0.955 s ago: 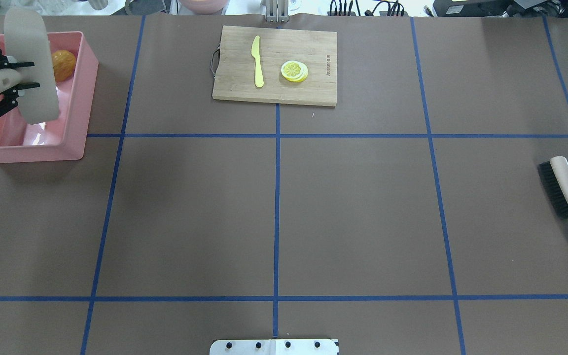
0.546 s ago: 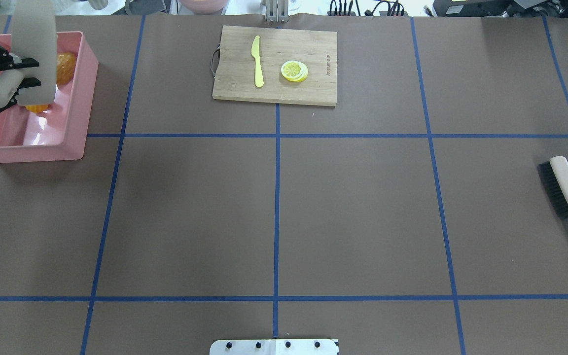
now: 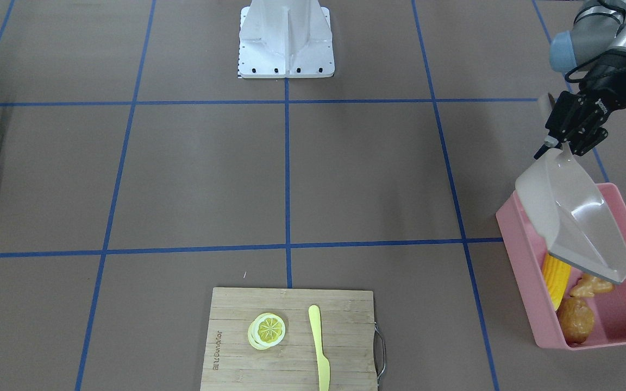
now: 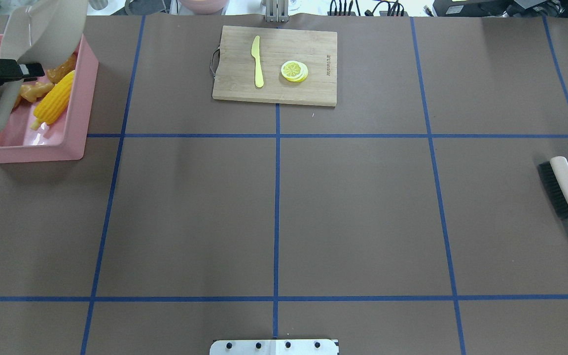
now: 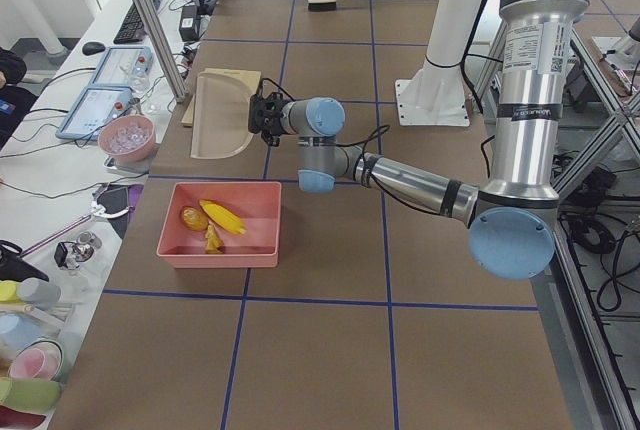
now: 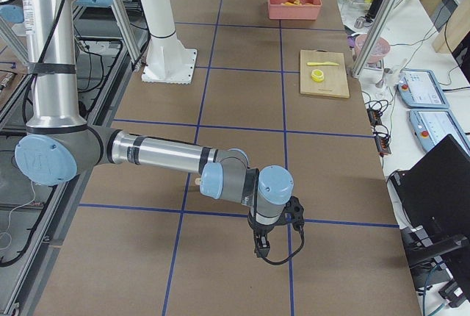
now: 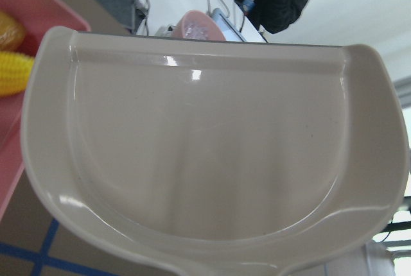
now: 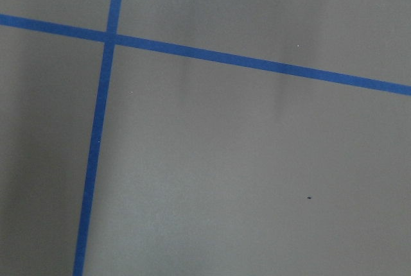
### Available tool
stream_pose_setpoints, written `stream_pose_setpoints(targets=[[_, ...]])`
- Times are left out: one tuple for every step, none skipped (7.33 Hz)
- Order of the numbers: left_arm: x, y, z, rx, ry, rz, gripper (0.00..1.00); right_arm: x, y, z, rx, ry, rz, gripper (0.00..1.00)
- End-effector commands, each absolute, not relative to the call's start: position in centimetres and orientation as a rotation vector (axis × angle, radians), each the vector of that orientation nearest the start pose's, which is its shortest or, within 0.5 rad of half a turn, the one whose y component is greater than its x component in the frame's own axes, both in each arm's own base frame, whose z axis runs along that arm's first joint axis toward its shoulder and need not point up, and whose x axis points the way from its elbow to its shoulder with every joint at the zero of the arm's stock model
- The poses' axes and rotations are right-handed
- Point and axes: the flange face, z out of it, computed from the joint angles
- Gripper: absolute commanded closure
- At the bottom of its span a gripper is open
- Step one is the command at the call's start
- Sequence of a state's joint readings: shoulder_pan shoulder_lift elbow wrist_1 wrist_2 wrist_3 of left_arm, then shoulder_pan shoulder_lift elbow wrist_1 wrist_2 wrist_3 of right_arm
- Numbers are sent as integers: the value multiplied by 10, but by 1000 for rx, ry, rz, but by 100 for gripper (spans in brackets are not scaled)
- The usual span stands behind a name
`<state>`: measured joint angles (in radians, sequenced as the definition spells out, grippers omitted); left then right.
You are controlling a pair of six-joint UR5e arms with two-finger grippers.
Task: Sweep and dump trash into bin
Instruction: 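Tilt the dustpan over the pink bin with the left gripper, dumping vegetables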
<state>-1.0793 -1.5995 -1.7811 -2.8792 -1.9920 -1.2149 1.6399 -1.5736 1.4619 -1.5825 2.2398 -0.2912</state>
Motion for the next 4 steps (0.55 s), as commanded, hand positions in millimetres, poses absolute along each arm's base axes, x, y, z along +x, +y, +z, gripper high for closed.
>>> stream_pose_setpoints(targets=[[150,-478,398,1176,1009,277,100,104,-467,727,45,-675,-187,0],[151,-487,395,1294,807,446,100,103,-463,729,39,-684,-184,0],[157,-493,388,1261,796,488,100,101,-450,741,16,-697,-174,0],[163,-494,388,1256,797,560,100,99,-447,740,19,-729,-171,0]])
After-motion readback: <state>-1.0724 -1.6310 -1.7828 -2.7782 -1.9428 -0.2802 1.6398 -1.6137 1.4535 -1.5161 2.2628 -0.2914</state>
